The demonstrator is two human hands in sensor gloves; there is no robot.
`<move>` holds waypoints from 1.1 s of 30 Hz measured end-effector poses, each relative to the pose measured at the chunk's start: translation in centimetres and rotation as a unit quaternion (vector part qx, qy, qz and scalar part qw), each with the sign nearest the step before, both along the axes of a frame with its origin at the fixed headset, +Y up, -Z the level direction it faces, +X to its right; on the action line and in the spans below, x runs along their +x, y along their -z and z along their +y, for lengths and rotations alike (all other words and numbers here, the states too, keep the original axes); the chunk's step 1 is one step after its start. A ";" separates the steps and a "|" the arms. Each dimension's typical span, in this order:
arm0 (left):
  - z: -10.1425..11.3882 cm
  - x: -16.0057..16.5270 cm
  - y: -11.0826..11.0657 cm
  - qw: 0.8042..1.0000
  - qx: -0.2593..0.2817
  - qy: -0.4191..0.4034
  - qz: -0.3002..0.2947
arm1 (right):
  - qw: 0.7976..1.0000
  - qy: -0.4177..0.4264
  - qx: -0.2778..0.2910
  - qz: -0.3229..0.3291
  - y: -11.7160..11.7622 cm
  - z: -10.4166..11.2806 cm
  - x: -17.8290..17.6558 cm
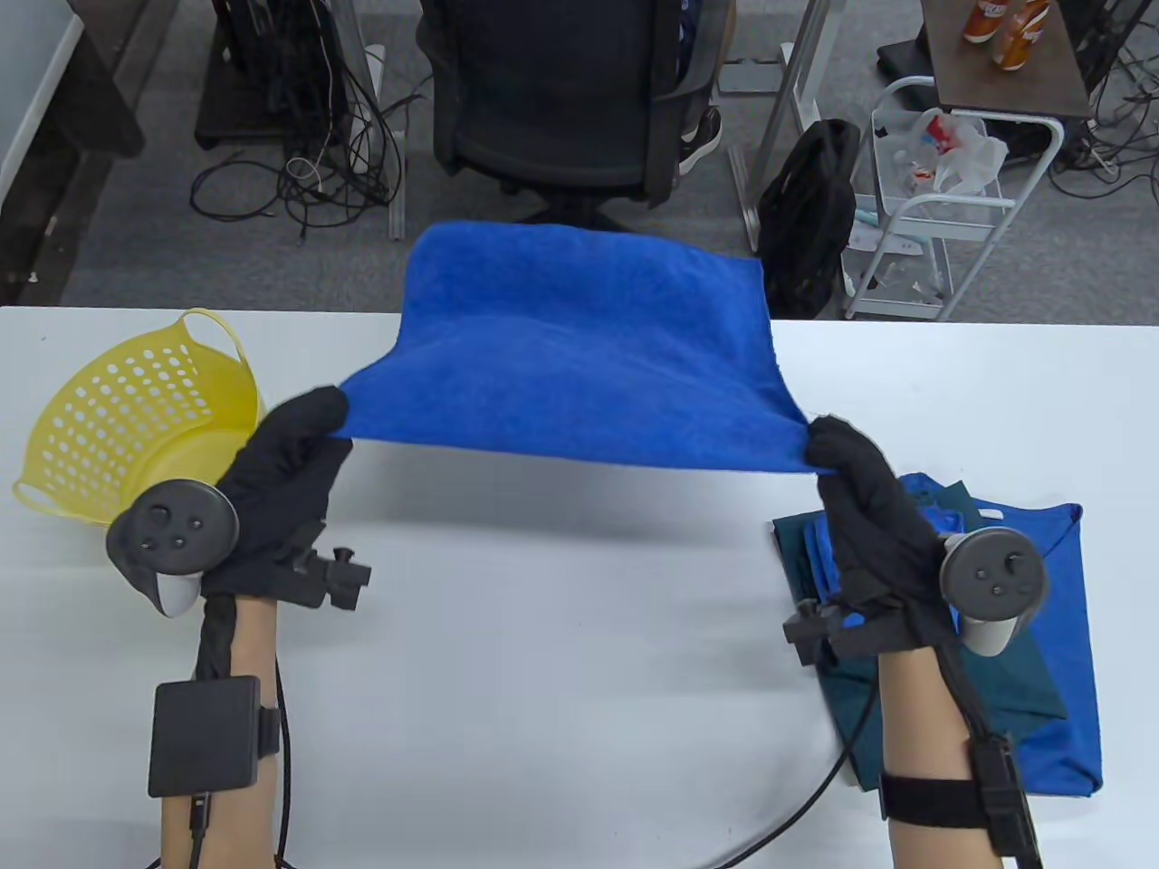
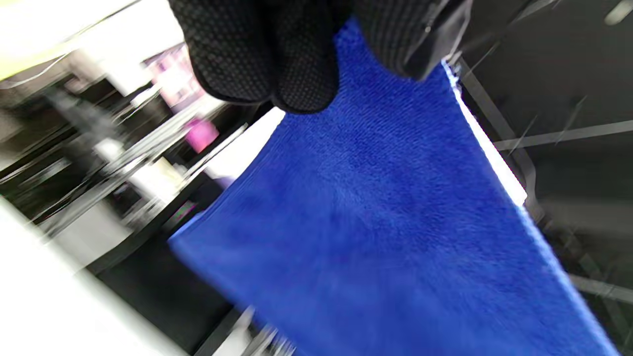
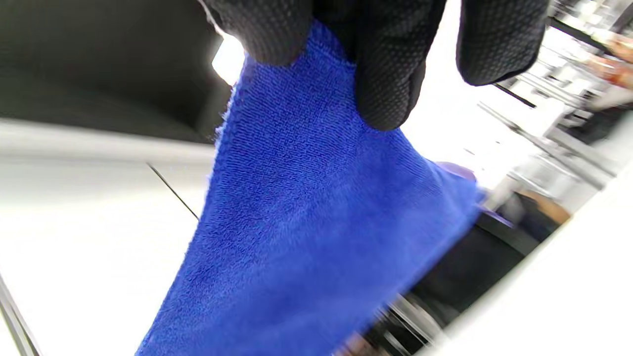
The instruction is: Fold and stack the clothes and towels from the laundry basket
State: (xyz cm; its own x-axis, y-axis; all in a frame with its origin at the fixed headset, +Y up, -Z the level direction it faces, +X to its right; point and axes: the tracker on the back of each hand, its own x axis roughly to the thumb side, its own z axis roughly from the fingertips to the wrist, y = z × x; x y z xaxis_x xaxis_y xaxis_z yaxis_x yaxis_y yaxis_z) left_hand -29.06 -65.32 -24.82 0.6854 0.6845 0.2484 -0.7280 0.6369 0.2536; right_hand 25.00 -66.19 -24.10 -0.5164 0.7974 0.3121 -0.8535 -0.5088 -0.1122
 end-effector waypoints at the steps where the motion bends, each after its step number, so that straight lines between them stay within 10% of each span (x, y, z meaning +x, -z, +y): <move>1: -1.9 0.2 -0.5 1.000 -0.027 0.009 -0.002 | 0.999 -0.015 -0.029 0.006 -0.5 -1.6 -0.1; 8: -9.2 0.0 -4.9 0.982 -0.170 0.069 -0.051 | 0.983 -0.122 -0.135 0.039 -4.8 -6.6 -0.2; 18: -8.4 -1.8 -6.2 0.962 -0.196 -0.072 -0.175 | 0.996 -0.005 -0.060 0.070 -6.7 -7.7 0.3; 33: -7.0 -2.2 -9.5 0.892 -0.334 0.013 -0.305 | 0.923 0.019 -0.257 0.287 -8.0 -5.5 2.9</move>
State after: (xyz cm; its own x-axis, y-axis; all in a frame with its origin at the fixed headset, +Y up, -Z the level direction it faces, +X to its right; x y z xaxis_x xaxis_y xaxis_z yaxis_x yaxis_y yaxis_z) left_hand -31.23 -72.28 -15.30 0.5792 0.8059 0.1231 -0.5841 0.5155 -0.6269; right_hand 27.95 -71.66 -16.07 -0.3527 0.9302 0.1017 -0.7159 -0.3382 0.6108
